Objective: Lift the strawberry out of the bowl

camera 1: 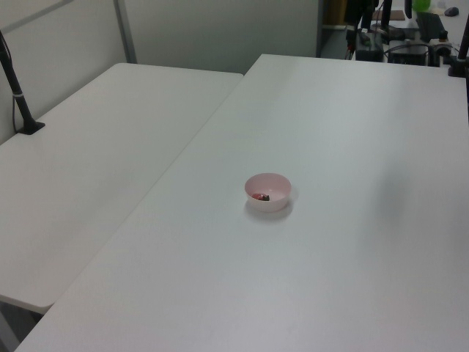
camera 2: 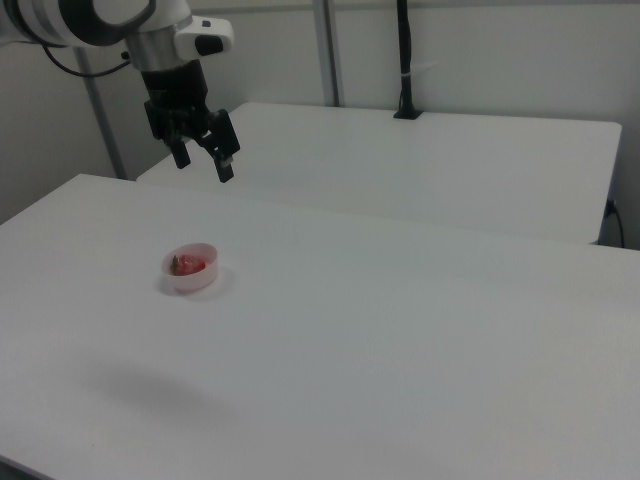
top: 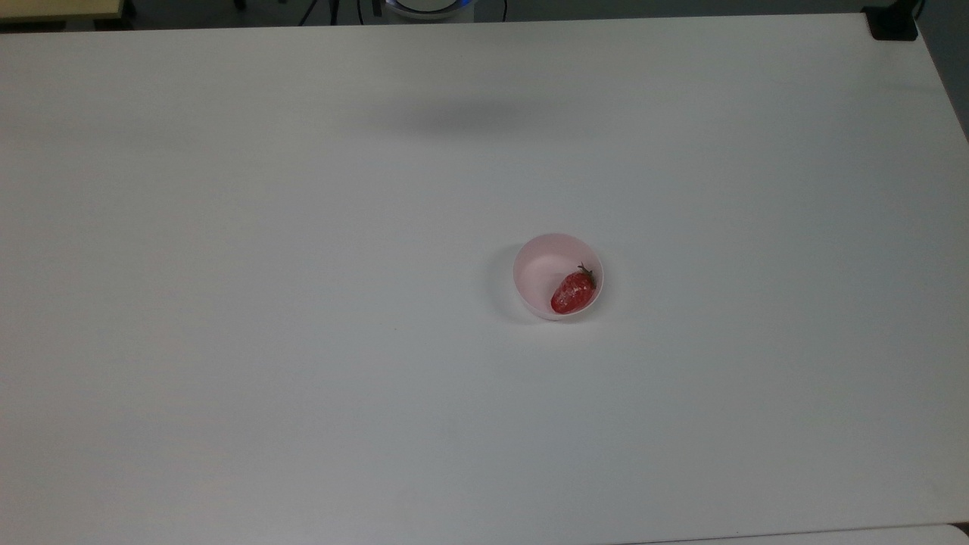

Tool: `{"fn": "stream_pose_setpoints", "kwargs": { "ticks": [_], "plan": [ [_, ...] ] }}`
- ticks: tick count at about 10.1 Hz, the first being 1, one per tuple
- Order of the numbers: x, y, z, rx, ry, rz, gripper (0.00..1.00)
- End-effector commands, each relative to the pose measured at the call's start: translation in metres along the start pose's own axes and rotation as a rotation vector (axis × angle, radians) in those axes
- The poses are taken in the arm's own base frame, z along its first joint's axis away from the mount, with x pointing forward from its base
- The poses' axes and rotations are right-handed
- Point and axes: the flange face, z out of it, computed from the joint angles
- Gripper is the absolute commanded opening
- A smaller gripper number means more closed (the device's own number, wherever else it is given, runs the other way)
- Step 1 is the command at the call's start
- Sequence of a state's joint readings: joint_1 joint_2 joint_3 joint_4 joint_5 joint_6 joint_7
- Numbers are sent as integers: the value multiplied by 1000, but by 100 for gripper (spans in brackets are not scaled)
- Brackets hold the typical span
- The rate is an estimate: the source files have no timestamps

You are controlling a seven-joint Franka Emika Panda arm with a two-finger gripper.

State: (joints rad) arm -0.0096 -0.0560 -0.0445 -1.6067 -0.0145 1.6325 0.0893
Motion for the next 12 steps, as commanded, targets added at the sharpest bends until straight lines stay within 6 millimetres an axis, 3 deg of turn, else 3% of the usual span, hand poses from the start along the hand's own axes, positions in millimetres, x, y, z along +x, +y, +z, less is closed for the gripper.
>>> {"fn": "stream_pose_setpoints", "kwargs": {
  "ticks": [1,6,9,10,12],
  "plan": [
    [-3,-1,1,4,1,-14,100],
    [-2,-2,3,4,-1,-19,100],
    [9,-6,27,-41,-38,-189,100],
    [15,-11,44,-46,-68,-200,100],
    [24,-57,94,-99,-151,-306,100]
  ]
}}
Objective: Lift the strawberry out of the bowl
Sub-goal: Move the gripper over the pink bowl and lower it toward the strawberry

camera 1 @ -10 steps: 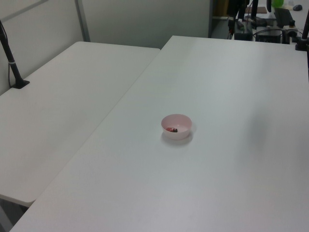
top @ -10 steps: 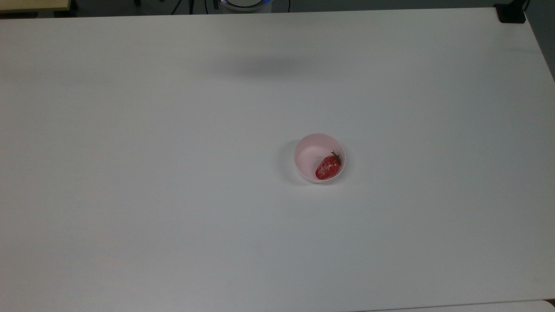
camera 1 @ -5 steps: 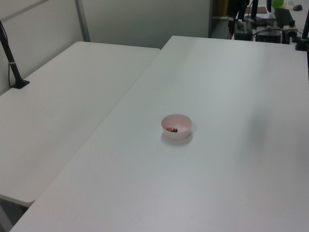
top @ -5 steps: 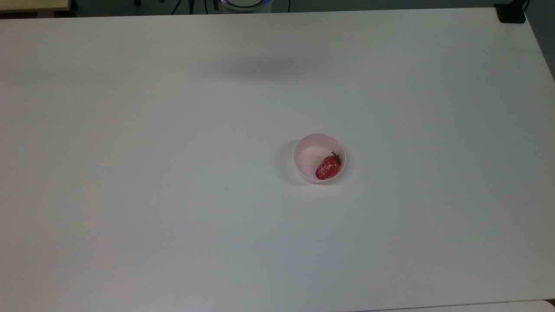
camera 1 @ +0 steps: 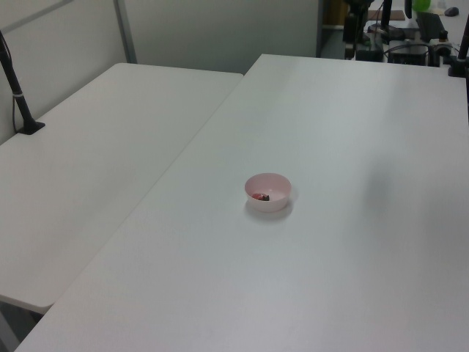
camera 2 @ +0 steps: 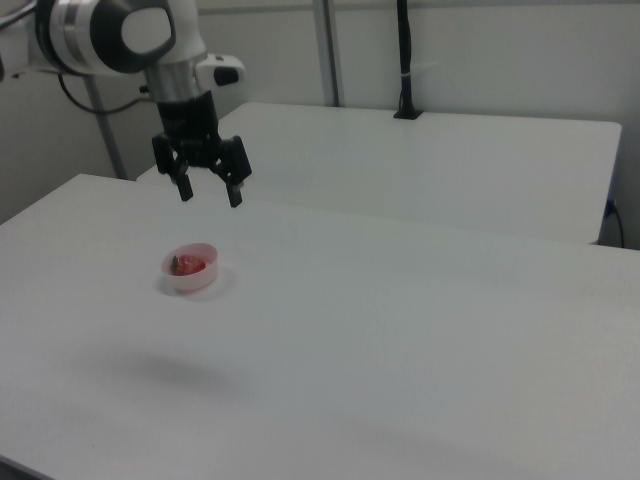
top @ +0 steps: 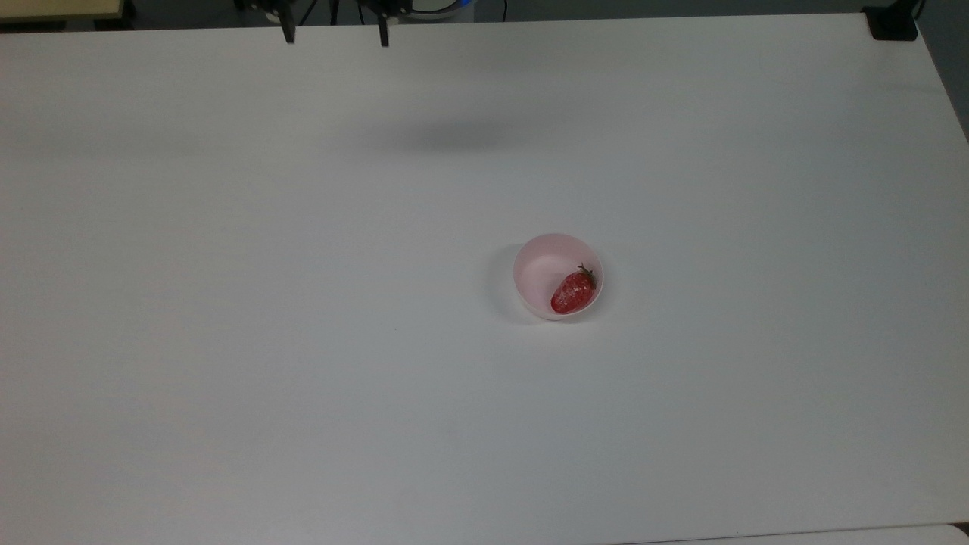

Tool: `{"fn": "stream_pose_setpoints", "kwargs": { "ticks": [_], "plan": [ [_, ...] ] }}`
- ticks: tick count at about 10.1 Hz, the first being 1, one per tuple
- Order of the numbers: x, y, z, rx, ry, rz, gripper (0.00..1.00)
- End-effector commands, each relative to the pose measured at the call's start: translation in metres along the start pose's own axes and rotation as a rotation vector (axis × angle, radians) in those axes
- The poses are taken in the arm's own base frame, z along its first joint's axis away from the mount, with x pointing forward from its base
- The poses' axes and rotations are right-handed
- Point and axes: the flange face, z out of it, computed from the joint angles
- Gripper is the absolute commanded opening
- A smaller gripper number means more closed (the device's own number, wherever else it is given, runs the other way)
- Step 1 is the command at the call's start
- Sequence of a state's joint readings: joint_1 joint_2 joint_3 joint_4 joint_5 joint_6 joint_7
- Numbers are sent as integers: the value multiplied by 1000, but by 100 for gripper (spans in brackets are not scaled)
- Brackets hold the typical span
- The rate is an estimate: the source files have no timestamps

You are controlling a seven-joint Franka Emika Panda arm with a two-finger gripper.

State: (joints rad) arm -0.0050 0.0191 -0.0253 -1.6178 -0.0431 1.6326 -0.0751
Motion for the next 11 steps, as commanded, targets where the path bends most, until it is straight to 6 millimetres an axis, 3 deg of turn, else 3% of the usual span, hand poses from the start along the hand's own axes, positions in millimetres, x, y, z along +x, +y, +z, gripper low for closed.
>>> {"fn": "stream_pose_setpoints", "kwargs": {
  "ticks": [1,2,3,4,5,7,8,10,11],
  "plan": [
    [31,-50,67,-71,-105,-130,100],
    [40,-59,82,-67,-111,-127,100],
    [54,-99,97,-77,-68,-87,100],
    [66,-128,119,-76,-32,57,100],
    [74,-154,135,-68,6,203,100],
    [81,-201,169,-55,21,330,100],
    [87,-215,180,-37,57,508,100],
    [98,-223,199,28,90,798,100],
    [101,-229,207,46,98,885,93]
  ]
}}
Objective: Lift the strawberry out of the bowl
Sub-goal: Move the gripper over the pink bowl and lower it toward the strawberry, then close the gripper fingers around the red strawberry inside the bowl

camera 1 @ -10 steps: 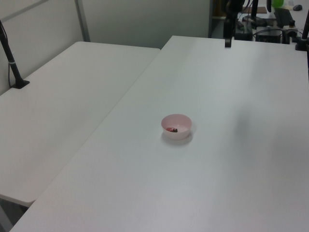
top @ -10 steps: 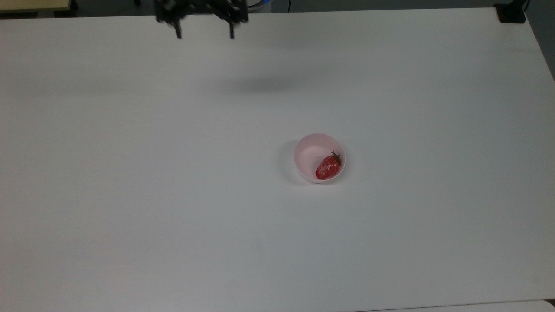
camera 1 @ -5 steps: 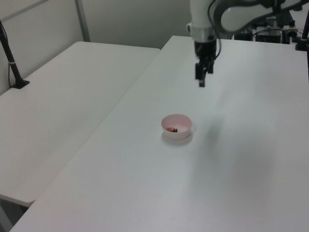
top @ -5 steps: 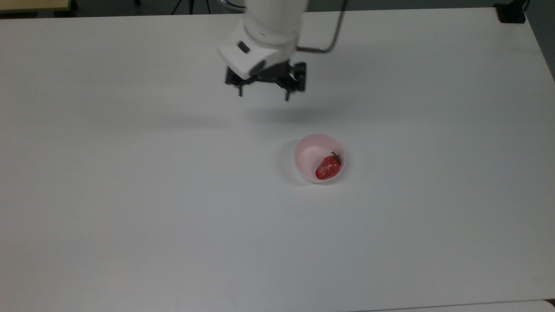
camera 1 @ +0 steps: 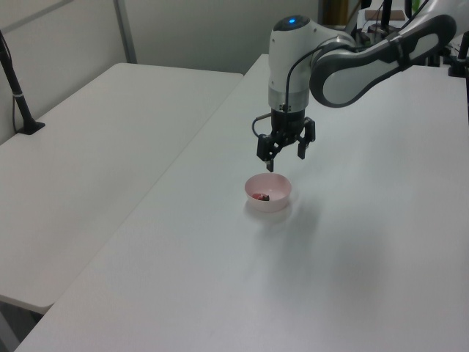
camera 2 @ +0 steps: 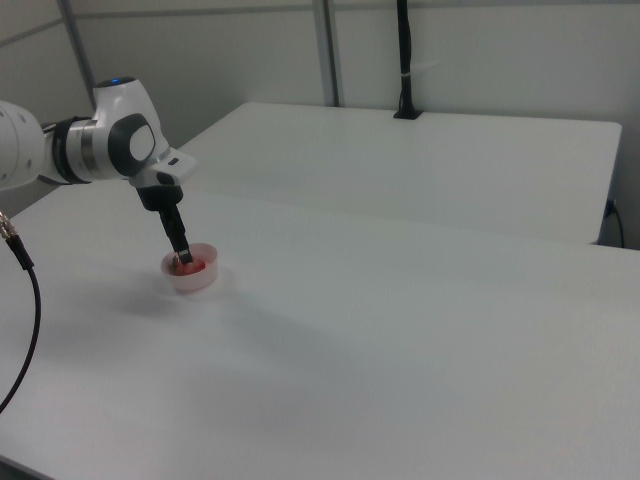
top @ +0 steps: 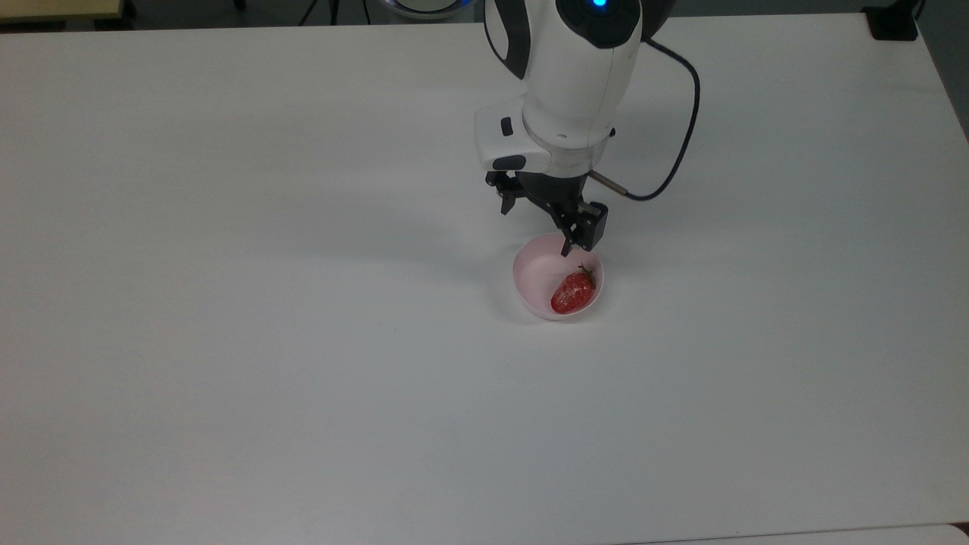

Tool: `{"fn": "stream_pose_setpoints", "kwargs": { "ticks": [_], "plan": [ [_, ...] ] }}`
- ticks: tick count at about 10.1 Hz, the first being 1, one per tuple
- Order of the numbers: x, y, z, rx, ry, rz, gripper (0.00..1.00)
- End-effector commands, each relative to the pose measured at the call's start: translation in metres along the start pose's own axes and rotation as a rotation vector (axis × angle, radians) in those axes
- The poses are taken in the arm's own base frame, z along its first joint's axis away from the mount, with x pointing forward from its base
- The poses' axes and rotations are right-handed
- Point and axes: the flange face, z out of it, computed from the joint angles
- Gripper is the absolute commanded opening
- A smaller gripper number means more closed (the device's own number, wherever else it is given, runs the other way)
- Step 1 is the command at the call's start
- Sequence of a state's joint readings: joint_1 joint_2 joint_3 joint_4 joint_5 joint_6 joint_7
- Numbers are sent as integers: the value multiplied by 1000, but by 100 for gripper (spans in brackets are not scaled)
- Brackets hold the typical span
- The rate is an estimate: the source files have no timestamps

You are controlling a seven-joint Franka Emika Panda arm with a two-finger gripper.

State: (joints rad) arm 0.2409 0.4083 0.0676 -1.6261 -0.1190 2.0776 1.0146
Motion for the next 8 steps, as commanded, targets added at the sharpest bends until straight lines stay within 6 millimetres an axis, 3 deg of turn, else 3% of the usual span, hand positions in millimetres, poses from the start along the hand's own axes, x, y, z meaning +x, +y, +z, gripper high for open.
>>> {"fn": "stream_pose_setpoints", "kwargs": {
  "ticks": [1,2,4,8],
  "plan": [
    [0,-17,21,61,9,251,85],
    [-4,-22,36,59,-14,273,74],
    [-2,-34,58,96,-49,307,74],
    [1,-38,63,128,-38,329,75]
  ]
}}
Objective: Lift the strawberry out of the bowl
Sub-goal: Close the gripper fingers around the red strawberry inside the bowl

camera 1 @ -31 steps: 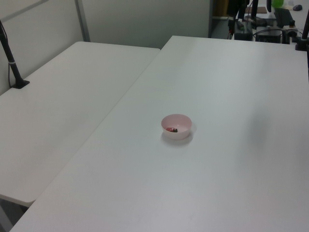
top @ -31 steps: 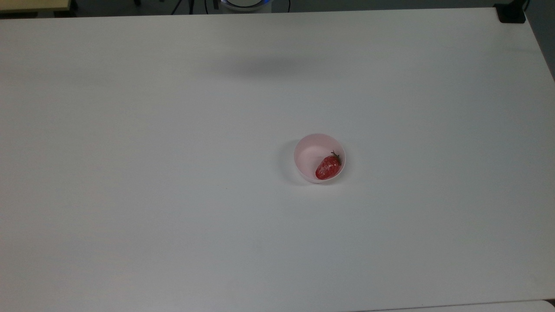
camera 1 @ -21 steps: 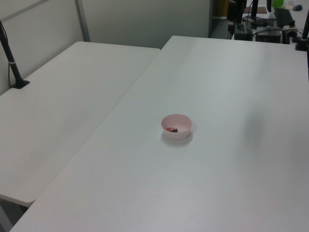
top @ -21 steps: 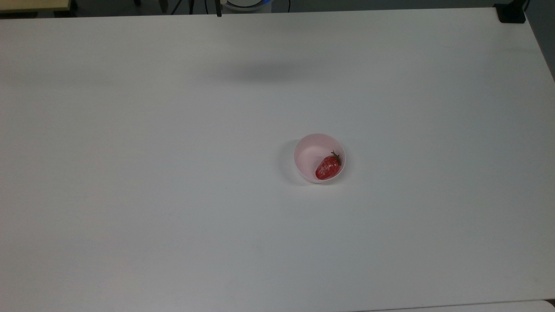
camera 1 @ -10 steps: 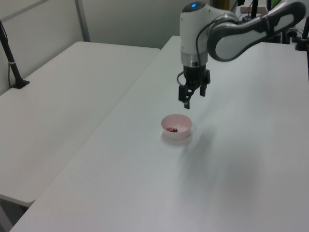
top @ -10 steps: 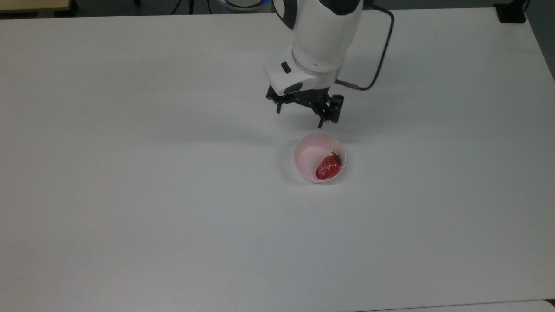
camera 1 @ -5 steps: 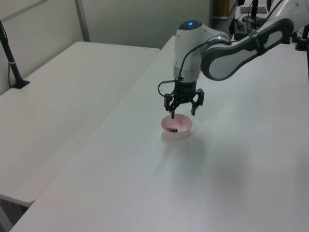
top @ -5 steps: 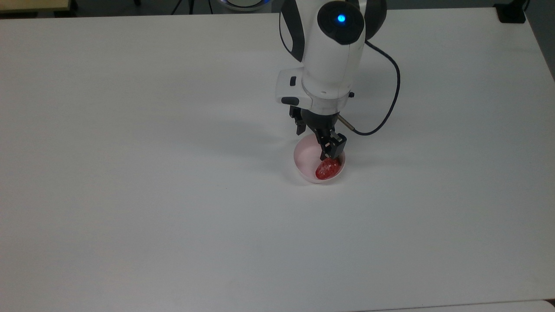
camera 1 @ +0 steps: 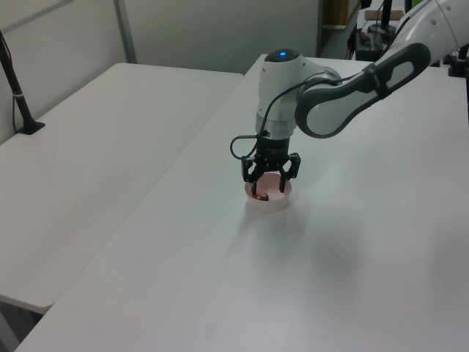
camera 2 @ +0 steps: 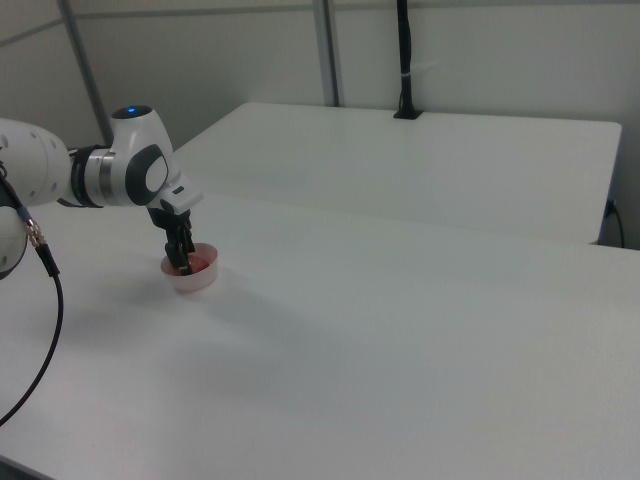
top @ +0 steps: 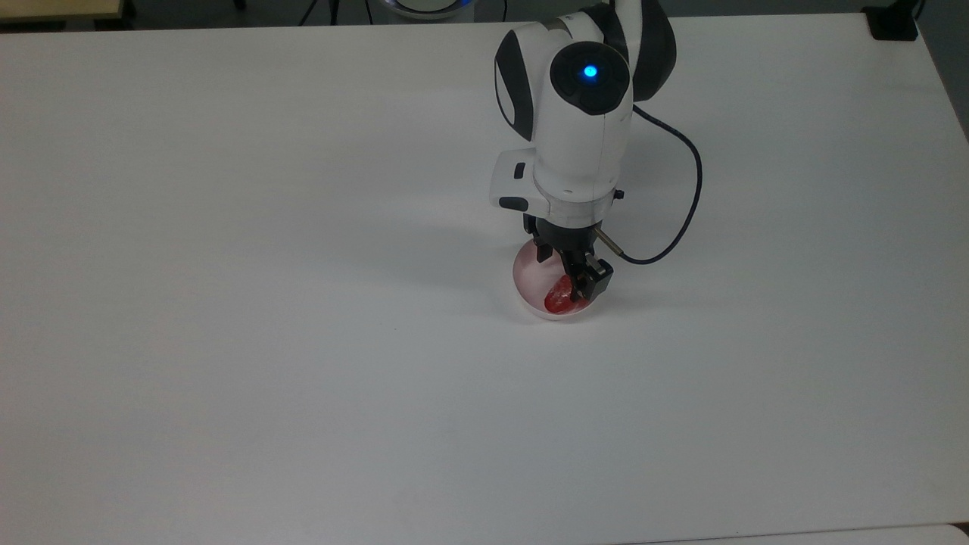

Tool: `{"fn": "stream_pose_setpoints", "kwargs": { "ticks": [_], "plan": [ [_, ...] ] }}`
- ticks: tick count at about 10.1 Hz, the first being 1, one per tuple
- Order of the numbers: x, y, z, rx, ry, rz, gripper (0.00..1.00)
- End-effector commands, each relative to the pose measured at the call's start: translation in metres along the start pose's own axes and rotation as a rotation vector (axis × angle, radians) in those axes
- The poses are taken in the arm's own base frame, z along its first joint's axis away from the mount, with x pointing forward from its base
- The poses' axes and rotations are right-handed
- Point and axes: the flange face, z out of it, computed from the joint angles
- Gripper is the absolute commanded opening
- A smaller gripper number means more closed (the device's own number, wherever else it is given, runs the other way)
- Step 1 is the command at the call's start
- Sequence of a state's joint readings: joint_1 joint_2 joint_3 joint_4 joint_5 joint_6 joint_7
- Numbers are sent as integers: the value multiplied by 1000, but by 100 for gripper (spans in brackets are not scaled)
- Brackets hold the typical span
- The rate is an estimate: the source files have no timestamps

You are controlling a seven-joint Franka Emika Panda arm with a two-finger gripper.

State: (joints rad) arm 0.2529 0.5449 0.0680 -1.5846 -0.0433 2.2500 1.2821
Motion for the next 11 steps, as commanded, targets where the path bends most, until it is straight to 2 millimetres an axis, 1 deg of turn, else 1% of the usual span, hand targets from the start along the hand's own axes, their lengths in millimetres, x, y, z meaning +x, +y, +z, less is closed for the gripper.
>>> {"fn": "stream_pose_setpoints", "kwargs": {
  "ticks": [1,2,3,4,5,6,8,10,11],
  "plan": [
    [-4,-4,16,10,-7,31,75],
    [-5,-3,25,-2,-9,27,75],
    [-2,-3,27,8,-4,30,75],
    [-1,-5,24,27,3,25,68],
    [3,-4,22,29,5,21,48],
    [13,-2,15,37,12,28,48],
    [10,-6,-5,61,22,-18,48],
    [12,-6,-15,70,29,-42,47],
    [13,-6,-36,91,38,-55,48]
  ]
}}
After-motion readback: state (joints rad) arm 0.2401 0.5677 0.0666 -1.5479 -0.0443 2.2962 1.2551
